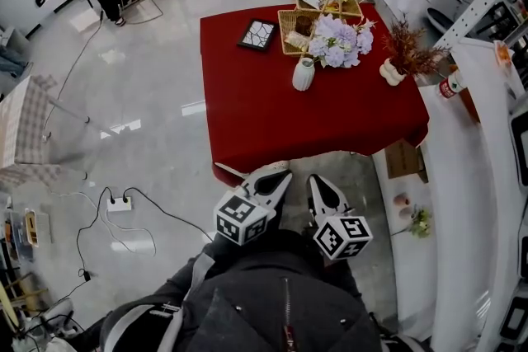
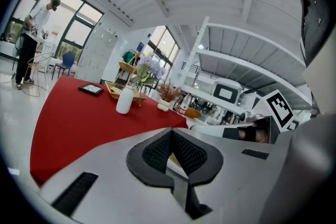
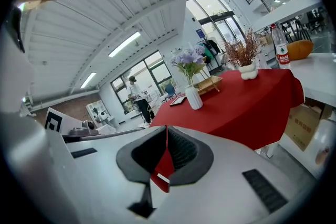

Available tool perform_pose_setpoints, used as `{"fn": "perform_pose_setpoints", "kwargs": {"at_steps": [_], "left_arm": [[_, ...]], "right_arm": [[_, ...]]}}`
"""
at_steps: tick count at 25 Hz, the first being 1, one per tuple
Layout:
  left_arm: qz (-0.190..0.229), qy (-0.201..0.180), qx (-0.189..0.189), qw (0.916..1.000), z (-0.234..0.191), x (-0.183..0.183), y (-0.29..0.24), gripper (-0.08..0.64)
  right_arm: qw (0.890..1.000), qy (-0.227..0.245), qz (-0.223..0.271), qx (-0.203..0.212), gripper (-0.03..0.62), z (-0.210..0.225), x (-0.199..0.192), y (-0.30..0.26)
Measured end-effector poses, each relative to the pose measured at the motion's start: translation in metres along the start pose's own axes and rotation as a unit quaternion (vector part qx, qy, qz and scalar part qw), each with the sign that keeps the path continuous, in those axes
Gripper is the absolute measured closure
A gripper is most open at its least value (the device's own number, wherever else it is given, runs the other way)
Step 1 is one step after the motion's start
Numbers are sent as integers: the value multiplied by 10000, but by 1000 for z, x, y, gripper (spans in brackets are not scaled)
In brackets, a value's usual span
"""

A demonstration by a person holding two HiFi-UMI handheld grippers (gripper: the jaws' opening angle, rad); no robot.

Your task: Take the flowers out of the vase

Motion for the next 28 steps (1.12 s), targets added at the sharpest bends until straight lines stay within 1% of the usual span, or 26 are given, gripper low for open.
{"fn": "perform_pose_setpoints", "kwargs": {"at_steps": [8, 16, 21, 28], "left_arm": [[102, -26, 113, 9999, -37, 21, -25, 552], [207, -108, 250, 9994, -81, 50, -56, 552], [273, -146, 315, 9990, -106, 69, -73, 552], [385, -268, 352, 9983, -140, 94, -100, 552]], "right_arm": [[9997, 38, 193, -160, 580, 9, 27, -40], [9985, 87, 465, -263, 580, 20, 72, -94], [9974, 207, 613, -323, 580, 22, 97, -126], [9937, 274, 987, -445, 580, 29, 128, -164]]}}
Point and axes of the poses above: the fingertips, and each gripper's own axes: y backward along the fingers, z to its right, x out of its top, the point moved 7 cm from there along y, backward along the fingers, and after that the axes turned 14 degrees about -y, right-handed, at the moved point
